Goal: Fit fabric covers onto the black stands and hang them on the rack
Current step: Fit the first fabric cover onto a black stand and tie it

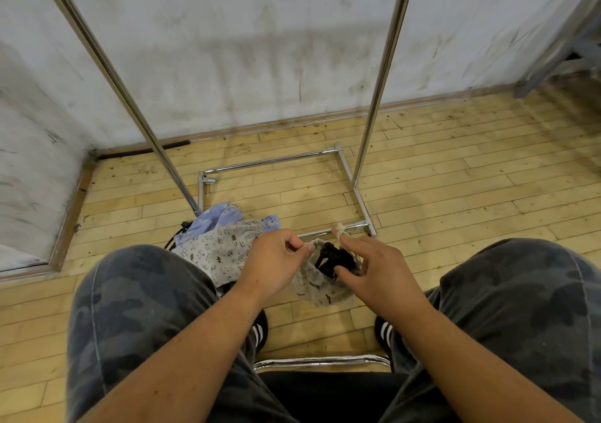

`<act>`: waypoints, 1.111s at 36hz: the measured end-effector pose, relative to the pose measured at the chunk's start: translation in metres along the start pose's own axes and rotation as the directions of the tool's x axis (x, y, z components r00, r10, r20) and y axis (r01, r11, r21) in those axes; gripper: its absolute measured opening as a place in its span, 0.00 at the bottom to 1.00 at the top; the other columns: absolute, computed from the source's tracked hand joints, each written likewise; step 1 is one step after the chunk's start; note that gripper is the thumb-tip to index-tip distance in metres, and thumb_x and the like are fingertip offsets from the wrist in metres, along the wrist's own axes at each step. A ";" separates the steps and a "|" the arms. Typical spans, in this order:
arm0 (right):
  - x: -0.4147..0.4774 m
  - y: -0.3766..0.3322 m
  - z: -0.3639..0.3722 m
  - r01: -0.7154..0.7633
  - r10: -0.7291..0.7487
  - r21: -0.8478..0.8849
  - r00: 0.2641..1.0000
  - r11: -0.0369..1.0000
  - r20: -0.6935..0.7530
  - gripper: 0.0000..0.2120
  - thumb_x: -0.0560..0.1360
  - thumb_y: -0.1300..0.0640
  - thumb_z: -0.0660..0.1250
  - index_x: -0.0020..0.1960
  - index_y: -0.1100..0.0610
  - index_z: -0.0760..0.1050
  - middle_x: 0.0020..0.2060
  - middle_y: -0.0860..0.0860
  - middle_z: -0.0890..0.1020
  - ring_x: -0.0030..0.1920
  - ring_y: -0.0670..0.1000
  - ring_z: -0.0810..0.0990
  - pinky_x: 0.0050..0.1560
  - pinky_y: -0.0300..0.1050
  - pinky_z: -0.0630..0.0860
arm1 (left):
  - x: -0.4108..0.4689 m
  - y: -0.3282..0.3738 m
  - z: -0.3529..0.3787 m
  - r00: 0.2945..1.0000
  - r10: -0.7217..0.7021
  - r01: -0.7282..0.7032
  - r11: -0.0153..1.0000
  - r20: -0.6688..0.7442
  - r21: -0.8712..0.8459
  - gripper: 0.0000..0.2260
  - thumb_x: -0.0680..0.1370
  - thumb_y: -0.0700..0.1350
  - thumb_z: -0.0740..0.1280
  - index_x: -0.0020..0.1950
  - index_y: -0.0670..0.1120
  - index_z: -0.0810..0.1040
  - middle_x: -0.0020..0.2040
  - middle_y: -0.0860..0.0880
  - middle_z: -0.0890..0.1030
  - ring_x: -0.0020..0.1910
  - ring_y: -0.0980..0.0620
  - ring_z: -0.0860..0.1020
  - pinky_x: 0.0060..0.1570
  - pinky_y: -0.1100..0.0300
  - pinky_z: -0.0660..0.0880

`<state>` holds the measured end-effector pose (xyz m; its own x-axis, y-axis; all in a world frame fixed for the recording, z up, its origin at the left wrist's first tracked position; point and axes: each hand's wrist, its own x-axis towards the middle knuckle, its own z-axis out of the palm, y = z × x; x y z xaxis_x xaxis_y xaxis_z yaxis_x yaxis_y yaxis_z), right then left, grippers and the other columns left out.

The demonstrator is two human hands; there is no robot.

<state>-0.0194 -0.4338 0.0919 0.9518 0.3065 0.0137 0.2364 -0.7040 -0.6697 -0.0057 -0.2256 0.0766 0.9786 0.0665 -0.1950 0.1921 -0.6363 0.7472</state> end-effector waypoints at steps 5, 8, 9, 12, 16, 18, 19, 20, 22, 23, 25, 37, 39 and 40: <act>-0.002 -0.003 0.000 0.034 -0.034 0.022 0.999 0.999 0.002 0.34 0.75 0.58 0.76 0.77 0.43 0.68 0.52 0.43 0.82 0.43 0.28 0.73 0.45 0.22 0.68 | -0.002 0.005 -0.001 0.999 -0.036 0.037 0.998 0.033 -0.041 0.10 0.78 0.53 0.73 0.39 0.51 0.82 0.35 0.53 0.83 0.36 0.56 0.80 0.32 0.71 0.71; -0.002 -0.003 -0.001 0.052 -0.052 0.011 0.999 0.999 0.014 0.34 0.75 0.58 0.76 0.77 0.42 0.68 0.50 0.43 0.82 0.43 0.29 0.73 0.44 0.23 0.68 | -0.002 0.007 -0.002 0.997 -0.054 0.058 0.995 0.057 -0.084 0.09 0.78 0.51 0.73 0.40 0.50 0.83 0.35 0.53 0.84 0.33 0.58 0.79 0.30 0.72 0.70; -0.002 -0.003 -0.001 0.055 -0.055 0.003 0.998 0.998 0.019 0.35 0.75 0.57 0.76 0.77 0.42 0.68 0.50 0.42 0.82 0.44 0.29 0.73 0.43 0.23 0.68 | -0.003 0.008 -0.003 0.997 -0.055 0.061 0.994 0.060 -0.096 0.09 0.78 0.51 0.73 0.40 0.49 0.84 0.35 0.53 0.84 0.32 0.60 0.79 0.31 0.72 0.71; -0.002 -0.003 -0.002 0.060 -0.060 -0.001 0.998 0.998 0.025 0.35 0.76 0.56 0.75 0.78 0.41 0.67 0.51 0.42 0.81 0.44 0.29 0.73 0.43 0.24 0.69 | -0.003 0.009 -0.004 0.996 -0.058 0.067 0.990 0.071 -0.123 0.09 0.79 0.50 0.73 0.40 0.49 0.83 0.35 0.52 0.84 0.31 0.60 0.78 0.31 0.71 0.71; -0.003 -0.003 -0.002 0.062 -0.063 0.015 0.998 0.998 0.021 0.36 0.76 0.57 0.75 0.79 0.41 0.64 0.52 0.40 0.81 0.44 0.28 0.73 0.44 0.22 0.68 | -0.004 0.011 -0.005 0.994 -0.075 0.084 0.989 0.078 -0.119 0.10 0.79 0.52 0.72 0.40 0.49 0.83 0.36 0.49 0.84 0.36 0.50 0.81 0.32 0.68 0.72; -0.002 -0.002 -0.001 0.060 -0.060 0.018 0.998 0.998 0.019 0.37 0.76 0.57 0.75 0.79 0.40 0.63 0.53 0.40 0.82 0.44 0.28 0.74 0.44 0.22 0.68 | -0.005 0.012 -0.006 0.990 -0.101 0.114 0.984 0.096 -0.137 0.10 0.79 0.52 0.71 0.41 0.49 0.83 0.37 0.49 0.85 0.39 0.47 0.83 0.35 0.65 0.76; -0.002 -0.001 -0.001 0.058 -0.058 0.015 0.998 0.998 0.018 0.37 0.76 0.57 0.75 0.79 0.39 0.62 0.54 0.40 0.82 0.44 0.29 0.74 0.44 0.23 0.68 | -0.005 0.012 -0.006 0.987 -0.120 0.135 0.980 0.111 -0.148 0.10 0.79 0.53 0.71 0.42 0.49 0.83 0.36 0.50 0.85 0.40 0.48 0.83 0.38 0.62 0.79; -0.002 0.000 0.000 0.058 -0.058 0.010 0.998 0.998 0.018 0.37 0.77 0.56 0.74 0.79 0.38 0.62 0.55 0.40 0.82 0.43 0.31 0.75 0.44 0.23 0.69 | -0.005 0.013 -0.006 0.982 -0.136 0.156 0.974 0.129 -0.163 0.10 0.80 0.53 0.71 0.42 0.49 0.83 0.36 0.51 0.85 0.40 0.48 0.84 0.42 0.58 0.81; -0.002 0.001 0.001 0.066 -0.066 0.002 0.998 0.998 0.006 0.37 0.77 0.55 0.74 0.79 0.36 0.61 0.56 0.40 0.83 0.41 0.35 0.76 0.45 0.25 0.72 | -0.005 0.013 -0.007 0.974 -0.164 0.193 0.961 0.156 -0.197 0.10 0.80 0.54 0.71 0.44 0.49 0.83 0.36 0.53 0.86 0.42 0.48 0.85 0.45 0.52 0.83; -0.001 0.002 0.002 0.070 -0.070 0.005 0.998 0.998 -0.004 0.37 0.77 0.54 0.74 0.79 0.35 0.61 0.56 0.40 0.83 0.41 0.35 0.76 0.46 0.26 0.73 | -0.005 0.014 -0.007 0.971 -0.174 0.207 0.955 0.162 -0.213 0.10 0.79 0.54 0.71 0.45 0.49 0.83 0.36 0.53 0.86 0.42 0.49 0.85 0.46 0.51 0.83; 0.000 0.003 0.002 0.067 -0.067 0.028 0.997 0.997 -0.023 0.37 0.77 0.55 0.74 0.79 0.35 0.62 0.56 0.40 0.83 0.42 0.37 0.77 0.47 0.27 0.74 | -0.005 0.015 -0.008 0.971 -0.181 0.215 0.947 0.157 -0.238 0.10 0.80 0.53 0.71 0.46 0.48 0.83 0.36 0.51 0.86 0.41 0.50 0.86 0.48 0.52 0.84; -0.001 0.004 0.005 0.076 -0.075 0.067 0.997 0.995 -0.022 0.39 0.75 0.56 0.77 0.79 0.38 0.63 0.53 0.43 0.81 0.40 0.47 0.76 0.46 0.35 0.77 | -0.006 0.018 -0.007 0.980 -0.130 0.163 0.957 0.149 -0.241 0.11 0.80 0.56 0.69 0.42 0.52 0.84 0.31 0.55 0.79 0.28 0.56 0.74 0.36 0.58 0.73; -0.001 0.004 0.005 0.081 -0.080 0.061 0.997 0.995 -0.021 0.39 0.75 0.56 0.77 0.79 0.39 0.63 0.53 0.42 0.80 0.40 0.47 0.76 0.45 0.33 0.76 | -0.007 0.018 -0.008 0.980 -0.123 0.161 0.953 0.158 -0.257 0.12 0.80 0.56 0.69 0.41 0.52 0.83 0.31 0.54 0.78 0.28 0.56 0.73 0.37 0.57 0.72; 0.000 0.004 0.005 0.081 -0.081 0.053 0.997 0.995 -0.019 0.39 0.75 0.57 0.77 0.79 0.39 0.63 0.53 0.42 0.80 0.40 0.46 0.76 0.45 0.31 0.75 | -0.007 0.018 -0.007 0.980 -0.122 0.161 0.952 0.159 -0.259 0.12 0.80 0.56 0.69 0.40 0.52 0.82 0.31 0.55 0.78 0.28 0.56 0.73 0.37 0.58 0.72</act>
<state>-0.0199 -0.4334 0.0860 0.9331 0.3501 0.0816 0.3024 -0.6418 -0.7047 -0.0082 -0.2319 0.0963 0.9233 0.0206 -0.3835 0.3597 -0.3959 0.8449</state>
